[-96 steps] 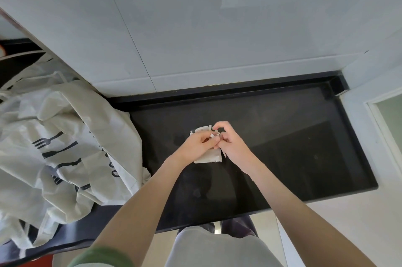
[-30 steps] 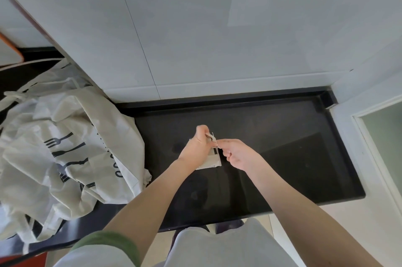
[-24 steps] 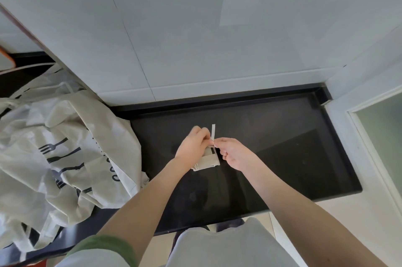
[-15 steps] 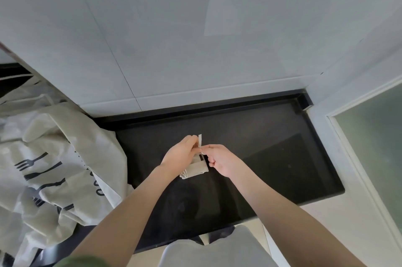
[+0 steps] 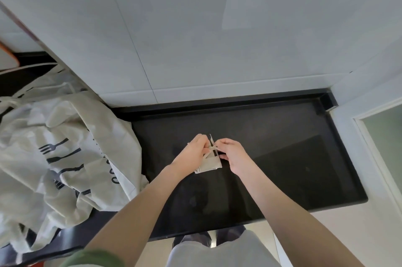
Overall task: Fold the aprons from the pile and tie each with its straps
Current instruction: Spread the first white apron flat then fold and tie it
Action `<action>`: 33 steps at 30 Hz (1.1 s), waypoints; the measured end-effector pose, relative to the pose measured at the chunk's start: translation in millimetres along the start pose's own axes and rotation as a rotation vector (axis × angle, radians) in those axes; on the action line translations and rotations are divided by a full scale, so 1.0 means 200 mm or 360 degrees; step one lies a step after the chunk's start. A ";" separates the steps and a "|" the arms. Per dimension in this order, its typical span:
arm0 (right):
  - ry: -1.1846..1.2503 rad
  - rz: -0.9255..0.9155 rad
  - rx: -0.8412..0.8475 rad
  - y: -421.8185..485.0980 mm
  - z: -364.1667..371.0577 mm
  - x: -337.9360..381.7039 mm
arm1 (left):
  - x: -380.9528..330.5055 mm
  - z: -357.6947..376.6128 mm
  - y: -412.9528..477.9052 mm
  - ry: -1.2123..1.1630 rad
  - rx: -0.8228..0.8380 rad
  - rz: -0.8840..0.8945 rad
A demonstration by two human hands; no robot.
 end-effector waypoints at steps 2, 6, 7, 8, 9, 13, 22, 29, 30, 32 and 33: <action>0.0056 0.0076 -0.0180 0.00 -0.04 -0.02 | 0.03 -0.01 0.00 -0.0144 -0.0019 -0.0056; 0.0118 0.0051 -0.0278 0.01 -0.04 -0.02 | 0.14 -0.05 0.00 -0.0307 -0.0016 -0.0251; 0.0101 0.0043 -0.0290 0.01 -0.03 -0.02 | 0.16 -0.05 0.00 -0.0314 -0.0007 -0.0281; 0.0111 0.0044 -0.0308 0.00 -0.03 -0.03 | 0.18 -0.05 -0.01 -0.0324 -0.0005 -0.0306; 0.0151 0.0047 -0.0316 0.01 -0.02 -0.04 | 0.20 -0.06 -0.01 -0.0345 -0.0004 -0.0328; 0.0190 -0.0019 -0.0281 0.01 0.01 0.01 | 0.21 -0.07 -0.01 -0.0457 -0.0044 -0.0380; -0.0076 -0.0623 -0.0092 -0.07 0.06 0.42 | 0.12 -0.09 -0.05 -0.0529 -0.0050 -0.0263; -0.0176 -0.1043 -0.0020 -0.24 0.08 0.77 | -0.13 -0.38 -0.14 -0.0358 -0.0334 -0.0073; -0.0298 -0.1096 0.0013 -0.26 0.08 0.81 | -0.15 -0.40 -0.15 -0.0333 -0.0302 -0.0030; -0.0527 -0.1205 0.0054 -0.31 0.10 0.88 | -0.19 -0.44 -0.20 -0.0279 -0.0261 0.0057; -0.0578 -0.1247 0.0065 -0.33 0.11 0.90 | -0.20 -0.45 -0.22 -0.0293 -0.0271 0.0072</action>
Point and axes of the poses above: each hand's wrist, its own y-axis towards the middle knuckle, its own z-axis out of the palm, x = y × z, the point moved 10 cm from there along y, towards the middle knuckle, and after that the axes turned 15 degrees about -z, right-handed, at the moved point
